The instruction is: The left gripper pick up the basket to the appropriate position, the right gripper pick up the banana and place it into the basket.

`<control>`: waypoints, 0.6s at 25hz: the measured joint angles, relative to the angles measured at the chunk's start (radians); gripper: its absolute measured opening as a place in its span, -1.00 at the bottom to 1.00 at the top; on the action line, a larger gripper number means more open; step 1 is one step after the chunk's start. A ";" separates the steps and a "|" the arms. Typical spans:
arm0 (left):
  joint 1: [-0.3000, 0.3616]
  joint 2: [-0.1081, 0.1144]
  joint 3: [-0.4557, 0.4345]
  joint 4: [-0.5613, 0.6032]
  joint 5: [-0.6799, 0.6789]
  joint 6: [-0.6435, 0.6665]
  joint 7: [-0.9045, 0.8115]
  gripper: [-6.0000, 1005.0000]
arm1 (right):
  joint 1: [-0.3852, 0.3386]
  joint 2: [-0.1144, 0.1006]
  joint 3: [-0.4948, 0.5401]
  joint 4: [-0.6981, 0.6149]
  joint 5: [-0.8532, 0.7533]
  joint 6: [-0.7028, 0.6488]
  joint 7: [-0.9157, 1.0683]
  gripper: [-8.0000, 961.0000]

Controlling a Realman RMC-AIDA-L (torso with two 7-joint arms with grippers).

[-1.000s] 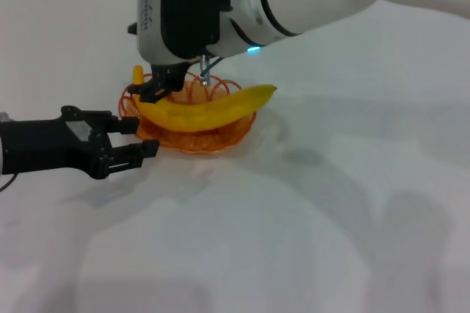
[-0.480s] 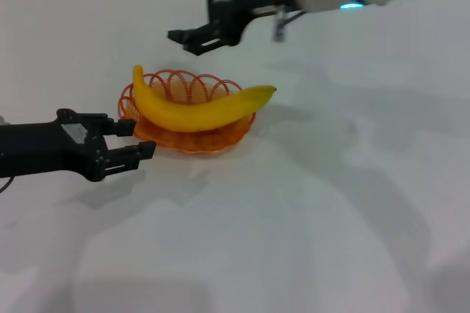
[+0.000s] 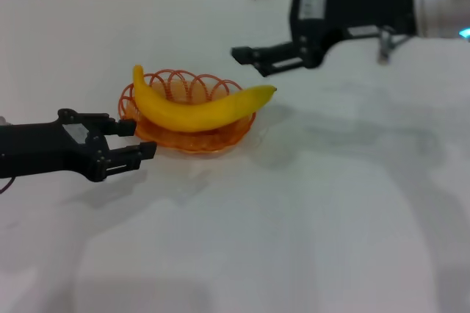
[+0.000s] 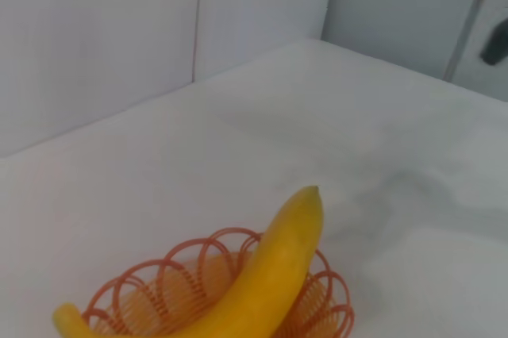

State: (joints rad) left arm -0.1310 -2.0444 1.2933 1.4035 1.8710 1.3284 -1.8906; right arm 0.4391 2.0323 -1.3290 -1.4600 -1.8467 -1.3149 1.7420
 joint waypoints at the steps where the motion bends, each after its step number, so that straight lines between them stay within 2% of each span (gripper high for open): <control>1: 0.000 0.000 0.001 0.000 -0.003 0.000 0.004 0.04 | -0.014 0.000 0.014 0.002 0.013 -0.019 -0.007 0.82; 6: 0.003 0.000 0.003 0.000 -0.026 0.000 0.029 0.04 | -0.068 0.000 0.094 0.072 0.111 -0.130 -0.087 0.82; 10: 0.009 -0.001 0.003 -0.001 -0.045 0.000 0.054 0.05 | -0.075 0.000 0.176 0.181 0.181 -0.204 -0.164 0.82; 13: 0.010 -0.001 0.001 -0.026 -0.099 0.000 0.111 0.05 | -0.073 0.000 0.222 0.272 0.198 -0.238 -0.208 0.82; 15: 0.012 0.001 -0.003 -0.061 -0.168 0.000 0.176 0.05 | -0.073 0.000 0.226 0.282 0.198 -0.239 -0.211 0.82</control>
State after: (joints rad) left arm -0.1189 -2.0431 1.2904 1.3421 1.7028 1.3283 -1.7141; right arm 0.3664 2.0324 -1.1034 -1.1777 -1.6484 -1.5540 1.5309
